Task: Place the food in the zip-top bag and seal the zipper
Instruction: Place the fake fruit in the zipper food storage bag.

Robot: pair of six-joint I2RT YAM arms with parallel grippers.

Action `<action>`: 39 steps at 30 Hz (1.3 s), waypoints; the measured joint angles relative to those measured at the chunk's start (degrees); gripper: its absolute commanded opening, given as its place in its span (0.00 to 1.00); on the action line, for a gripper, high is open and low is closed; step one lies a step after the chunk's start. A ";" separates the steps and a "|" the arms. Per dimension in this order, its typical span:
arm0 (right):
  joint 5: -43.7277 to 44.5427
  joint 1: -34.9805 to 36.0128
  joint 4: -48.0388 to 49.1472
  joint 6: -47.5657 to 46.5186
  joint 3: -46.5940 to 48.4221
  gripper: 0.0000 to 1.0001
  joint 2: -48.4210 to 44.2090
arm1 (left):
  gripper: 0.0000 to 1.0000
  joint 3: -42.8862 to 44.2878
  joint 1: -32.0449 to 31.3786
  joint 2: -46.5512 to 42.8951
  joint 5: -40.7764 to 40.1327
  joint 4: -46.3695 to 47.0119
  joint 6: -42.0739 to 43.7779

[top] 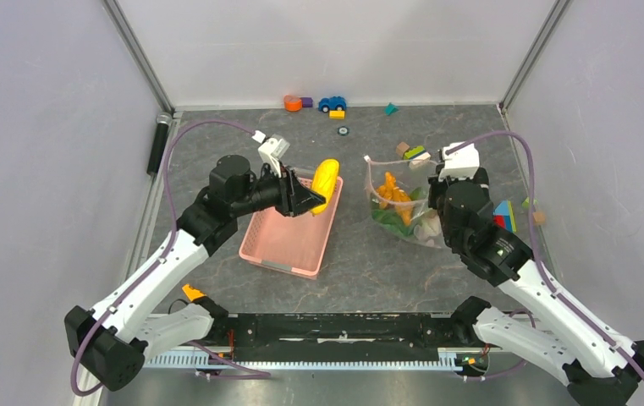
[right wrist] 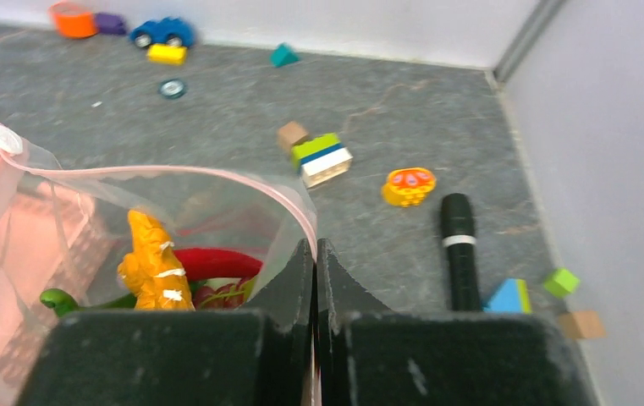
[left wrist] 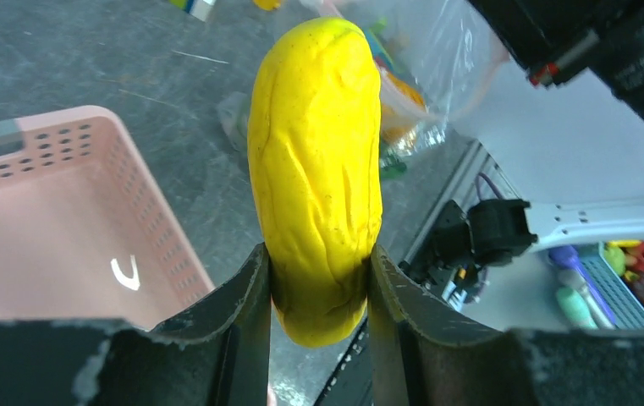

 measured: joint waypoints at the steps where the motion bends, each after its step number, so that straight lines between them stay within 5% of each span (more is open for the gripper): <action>1: 1.79 0.00 -0.04 -0.31 0.66 0.00 0.37 | 0.02 -0.11 -0.39 0.13 0.74 0.46 -0.39; 10: 9.33 -0.02 -0.68 -2.23 6.38 0.00 4.50 | 0.02 -0.13 -5.55 2.69 7.93 6.23 -3.43; 23: -1.97 1.33 -0.07 -0.98 3.80 0.00 9.07 | 0.03 3.72 -18.64 10.54 13.29 7.30 -5.73; 39: -25.51 1.49 2.89 -1.40 -4.55 0.00 2.19 | 0.02 11.78 -19.12 18.56 2.80 -4.11 -8.94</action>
